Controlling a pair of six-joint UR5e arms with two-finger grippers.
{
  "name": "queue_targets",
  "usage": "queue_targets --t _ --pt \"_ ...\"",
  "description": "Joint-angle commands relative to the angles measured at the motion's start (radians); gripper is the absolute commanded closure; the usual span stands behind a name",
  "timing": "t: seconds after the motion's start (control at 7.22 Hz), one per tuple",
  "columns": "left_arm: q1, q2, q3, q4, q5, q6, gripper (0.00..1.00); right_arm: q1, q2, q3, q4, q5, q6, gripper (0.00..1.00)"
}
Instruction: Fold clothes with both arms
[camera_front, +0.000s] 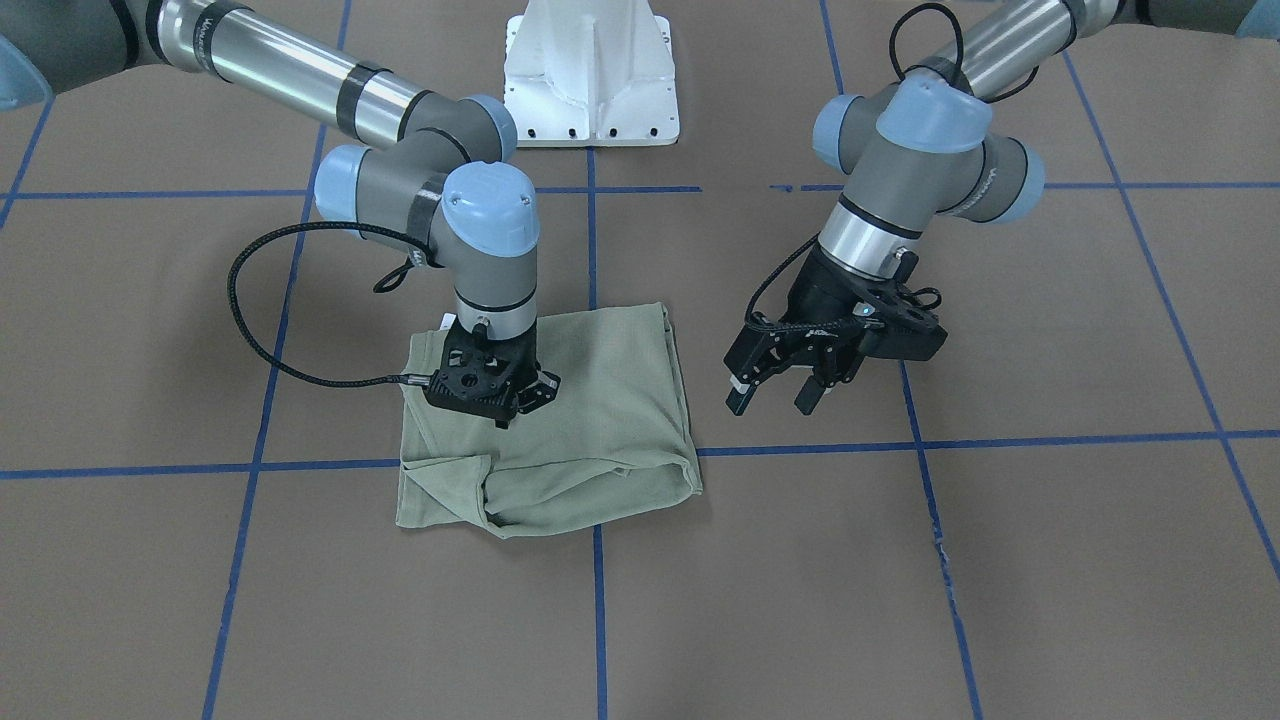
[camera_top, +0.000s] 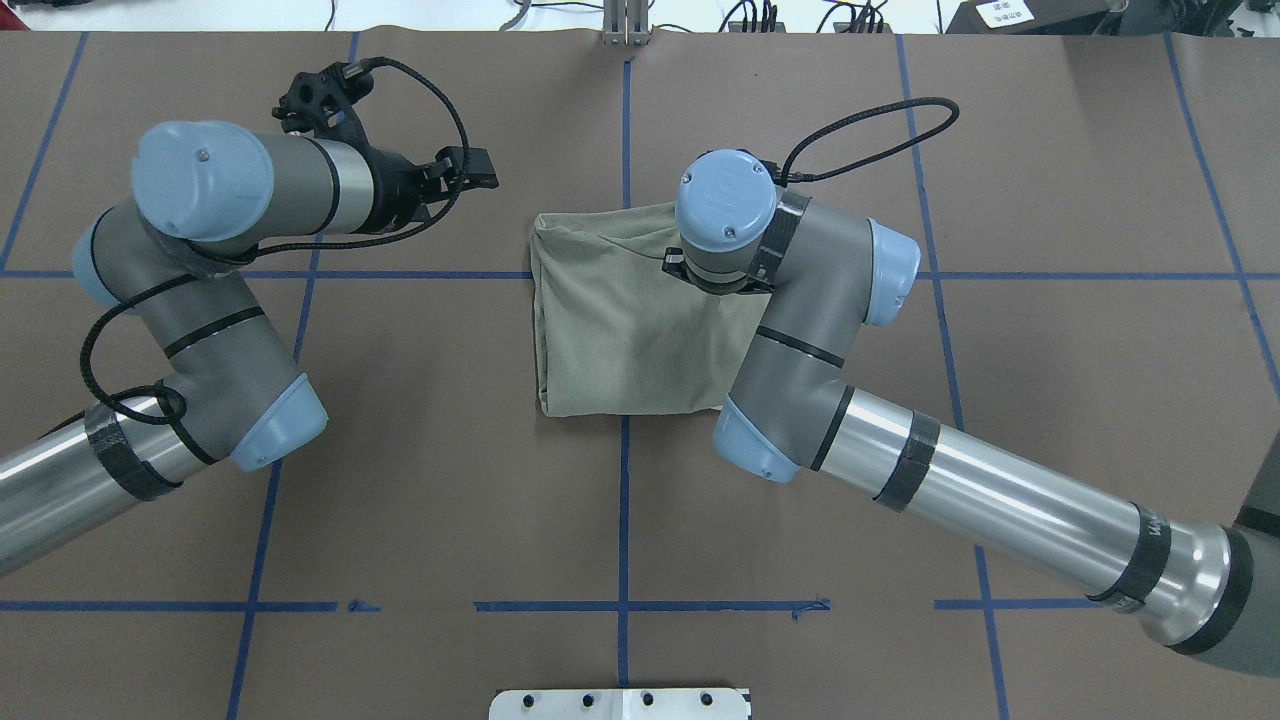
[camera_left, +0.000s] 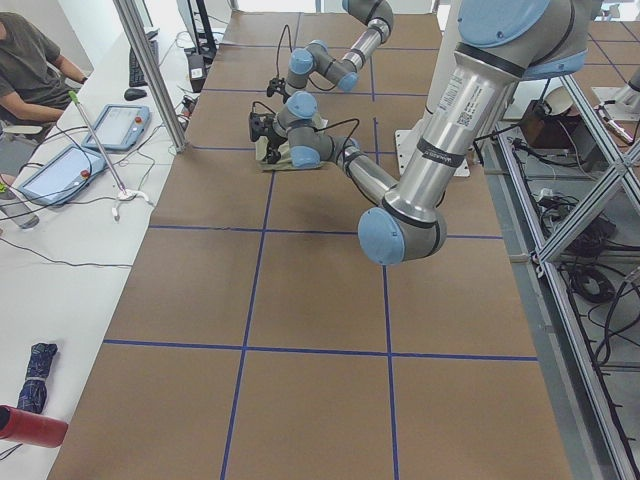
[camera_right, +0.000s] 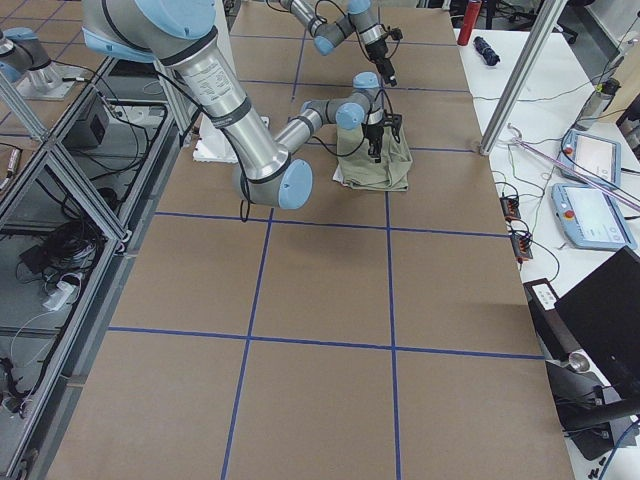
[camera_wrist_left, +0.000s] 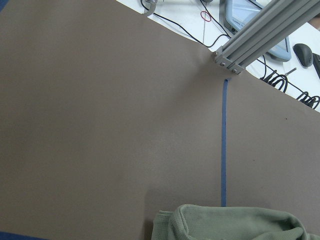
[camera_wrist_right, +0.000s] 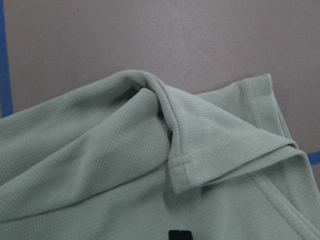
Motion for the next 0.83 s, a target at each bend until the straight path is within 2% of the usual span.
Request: queue_targets --t 0.0,0.69 --pt "0.000 0.000 -0.005 0.000 0.002 -0.003 0.00 0.031 -0.001 -0.034 0.002 0.002 -0.041 1.00" --pt "0.001 0.035 -0.034 0.003 0.000 -0.017 0.00 0.231 -0.004 -0.188 0.097 0.069 -0.272 1.00"
